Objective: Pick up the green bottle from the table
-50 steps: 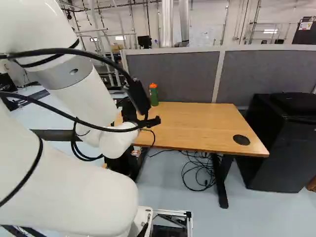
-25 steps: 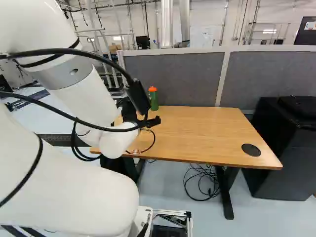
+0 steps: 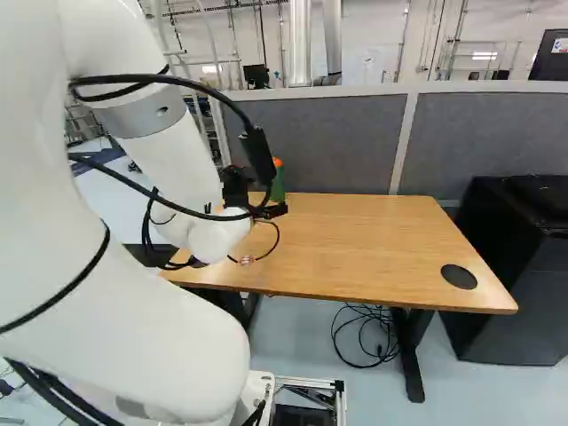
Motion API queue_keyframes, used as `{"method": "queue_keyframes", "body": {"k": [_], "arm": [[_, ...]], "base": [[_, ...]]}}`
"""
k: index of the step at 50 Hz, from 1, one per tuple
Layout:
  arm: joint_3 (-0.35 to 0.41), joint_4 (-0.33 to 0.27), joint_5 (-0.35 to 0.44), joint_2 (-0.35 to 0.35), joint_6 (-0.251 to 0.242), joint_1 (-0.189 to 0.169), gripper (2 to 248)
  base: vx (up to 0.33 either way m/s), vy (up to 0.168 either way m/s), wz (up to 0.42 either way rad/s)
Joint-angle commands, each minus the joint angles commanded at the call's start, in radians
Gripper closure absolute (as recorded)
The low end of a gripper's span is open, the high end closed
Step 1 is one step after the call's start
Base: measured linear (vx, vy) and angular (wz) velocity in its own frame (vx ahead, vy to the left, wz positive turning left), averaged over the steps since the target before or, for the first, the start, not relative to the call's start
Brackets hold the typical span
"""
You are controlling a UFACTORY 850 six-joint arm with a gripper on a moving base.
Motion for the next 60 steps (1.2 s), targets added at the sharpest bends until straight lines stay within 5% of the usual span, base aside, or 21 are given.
{"method": "queue_keyframes", "body": {"k": [60], "arm": [[-0.321,0.0,0.0,-0.31,0.0,-0.003,3]], "base": [[0.0,0.0,0.0]]}}
